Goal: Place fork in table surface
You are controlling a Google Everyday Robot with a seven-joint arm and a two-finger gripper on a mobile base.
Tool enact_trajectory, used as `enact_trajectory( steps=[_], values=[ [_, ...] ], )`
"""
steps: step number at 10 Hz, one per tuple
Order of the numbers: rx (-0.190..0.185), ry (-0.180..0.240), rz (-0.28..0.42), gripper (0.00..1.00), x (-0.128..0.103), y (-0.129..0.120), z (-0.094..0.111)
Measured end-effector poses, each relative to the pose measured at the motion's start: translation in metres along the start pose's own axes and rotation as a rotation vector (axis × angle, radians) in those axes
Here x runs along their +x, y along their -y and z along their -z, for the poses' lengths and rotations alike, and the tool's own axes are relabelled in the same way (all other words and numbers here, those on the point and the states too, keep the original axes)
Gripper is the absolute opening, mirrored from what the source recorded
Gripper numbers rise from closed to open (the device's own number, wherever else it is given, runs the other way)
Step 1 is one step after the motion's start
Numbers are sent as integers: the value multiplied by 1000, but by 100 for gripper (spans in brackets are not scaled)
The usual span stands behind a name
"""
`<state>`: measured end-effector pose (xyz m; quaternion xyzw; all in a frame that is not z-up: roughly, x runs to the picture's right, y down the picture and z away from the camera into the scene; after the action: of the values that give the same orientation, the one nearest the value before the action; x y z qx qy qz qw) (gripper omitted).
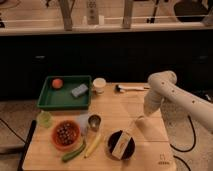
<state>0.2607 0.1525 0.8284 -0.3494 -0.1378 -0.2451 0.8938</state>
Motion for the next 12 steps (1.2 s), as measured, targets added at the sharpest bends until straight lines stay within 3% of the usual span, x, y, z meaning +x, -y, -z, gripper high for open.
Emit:
enact_trajectory(
  steps=[6,12],
  values=[
    [10,-17,32,3,1,0,-6],
    [6,-1,41,3,9,2,-19]
  ],
)
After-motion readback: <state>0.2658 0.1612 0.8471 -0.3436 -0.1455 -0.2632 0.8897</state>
